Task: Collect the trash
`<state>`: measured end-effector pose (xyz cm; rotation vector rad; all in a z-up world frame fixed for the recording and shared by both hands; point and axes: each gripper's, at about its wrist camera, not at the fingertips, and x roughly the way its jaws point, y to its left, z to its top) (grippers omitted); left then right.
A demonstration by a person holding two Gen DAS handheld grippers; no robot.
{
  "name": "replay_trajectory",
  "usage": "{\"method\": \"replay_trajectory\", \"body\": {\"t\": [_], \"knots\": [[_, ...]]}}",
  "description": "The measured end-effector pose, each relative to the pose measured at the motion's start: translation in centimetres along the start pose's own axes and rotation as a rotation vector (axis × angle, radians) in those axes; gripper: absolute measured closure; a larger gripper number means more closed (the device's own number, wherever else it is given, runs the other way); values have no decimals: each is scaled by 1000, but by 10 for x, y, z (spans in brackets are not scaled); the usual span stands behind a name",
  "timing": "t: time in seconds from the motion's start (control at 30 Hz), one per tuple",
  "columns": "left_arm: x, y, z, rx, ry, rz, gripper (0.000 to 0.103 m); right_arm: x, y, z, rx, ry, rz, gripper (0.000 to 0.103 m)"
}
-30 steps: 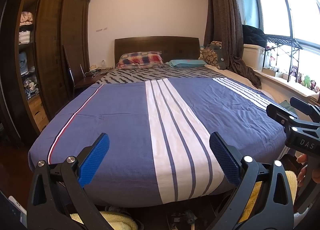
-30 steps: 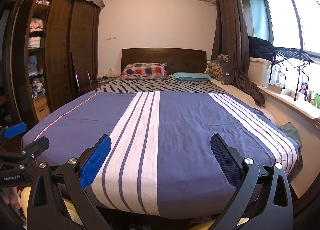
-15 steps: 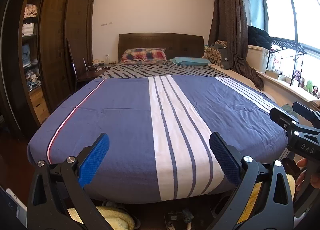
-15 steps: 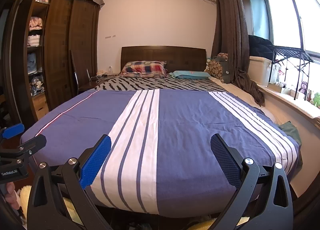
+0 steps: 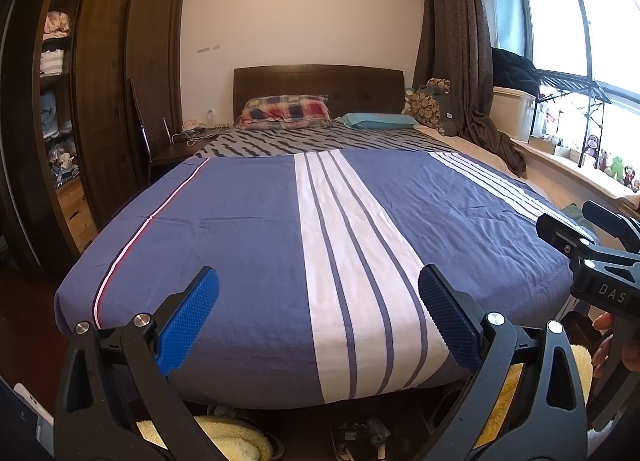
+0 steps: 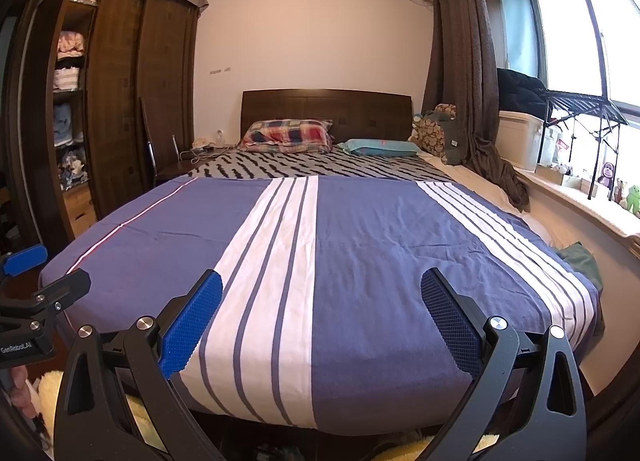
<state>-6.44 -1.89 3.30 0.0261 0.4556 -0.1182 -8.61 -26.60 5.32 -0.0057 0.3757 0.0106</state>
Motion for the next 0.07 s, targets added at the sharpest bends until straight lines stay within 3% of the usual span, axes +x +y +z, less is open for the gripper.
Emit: {"method": "replay_trajectory", "body": {"t": [0.07], "knots": [[1,1,0,-4,3,5,8,0,0,0,-4,3,-1,3]]}}
